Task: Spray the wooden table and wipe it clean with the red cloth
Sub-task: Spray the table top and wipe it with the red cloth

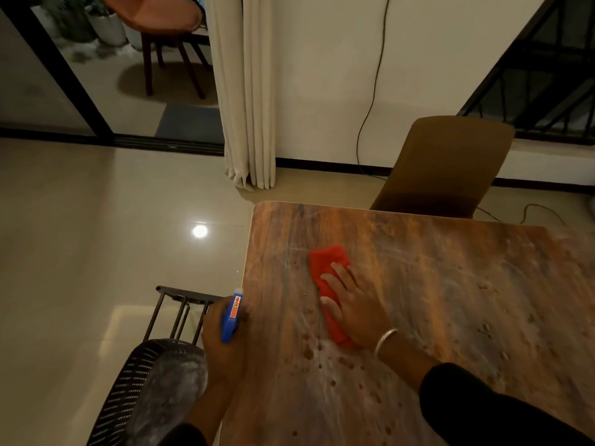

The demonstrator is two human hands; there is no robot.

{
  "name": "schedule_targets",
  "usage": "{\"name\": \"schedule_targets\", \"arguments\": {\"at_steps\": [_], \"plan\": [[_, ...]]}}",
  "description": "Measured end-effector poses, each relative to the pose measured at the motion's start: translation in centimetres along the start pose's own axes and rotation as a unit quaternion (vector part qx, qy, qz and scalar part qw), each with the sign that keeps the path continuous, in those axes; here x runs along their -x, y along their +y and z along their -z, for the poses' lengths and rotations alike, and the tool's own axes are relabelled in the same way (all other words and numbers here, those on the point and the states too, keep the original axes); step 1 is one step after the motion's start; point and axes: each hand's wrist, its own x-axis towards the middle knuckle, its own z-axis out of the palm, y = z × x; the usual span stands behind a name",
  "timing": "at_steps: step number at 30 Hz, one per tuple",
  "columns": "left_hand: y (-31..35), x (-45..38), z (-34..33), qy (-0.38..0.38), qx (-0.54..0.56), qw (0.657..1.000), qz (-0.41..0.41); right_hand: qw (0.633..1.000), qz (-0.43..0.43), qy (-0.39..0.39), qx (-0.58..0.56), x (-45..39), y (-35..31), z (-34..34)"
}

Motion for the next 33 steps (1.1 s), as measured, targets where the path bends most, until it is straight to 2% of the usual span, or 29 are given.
{"name": "schedule_targets", "arguments": {"at_steps": [3, 6, 10, 13, 15, 18, 22, 25, 28, 29, 31, 33], "plan": [[-0.1, -0.8, -0.3, 0.033, 0.071, 0.997, -0.028, 0.997, -0.058, 0.026, 0.040, -4.8, 2.5, 0.8], [-0.5, -1.9, -0.5, 0.043, 0.094, 0.993, -0.053, 0.997, -0.076, 0.019, -0.012, -10.7, -0.1, 0.7], [1.1, -3.5, -1.7, 0.104, 0.087, 0.985, -0.107, 1.000, 0.008, 0.020, 0.004, -10.1, -5.8, -1.6], [3.5, -3.9, -2.4, 0.134, 0.101, 0.972, -0.165, 0.998, 0.048, 0.025, 0.030, -5.1, -5.9, -2.5], [4.2, -3.8, -2.4, 0.128, 0.124, 0.971, -0.162, 0.998, 0.043, 0.020, 0.033, -4.1, -3.7, -1.7], [3.5, -3.6, -2.3, 0.114, 0.138, 0.978, -0.106, 1.000, 0.005, 0.023, 0.012, -8.5, -0.9, 0.5], [3.3, -3.6, -2.0, 0.089, 0.129, 0.987, -0.026, 0.999, -0.038, 0.038, 0.004, -16.5, -3.6, 1.1], [4.1, -3.0, -2.0, 0.136, 0.128, 0.979, -0.080, 0.999, 0.035, 0.024, 0.014, -16.0, -7.6, -0.8], [3.7, -3.1, -2.0, 0.141, 0.147, 0.974, -0.095, 0.987, 0.157, 0.014, 0.036, -9.2, -9.1, -2.8], [4.0, -3.2, -1.8, 0.139, 0.145, 0.975, -0.094, 0.985, 0.170, 0.004, 0.031, -7.4, -8.4, -3.1], [4.4, -3.1, -1.8, 0.135, 0.150, 0.975, -0.096, 0.990, 0.139, -0.011, 0.020, -6.9, -6.4, -2.6], [4.9, -3.1, -1.7, 0.139, 0.169, 0.972, -0.085, 0.999, 0.053, -0.007, 0.005, -10.3, -5.6, -1.0]]}}
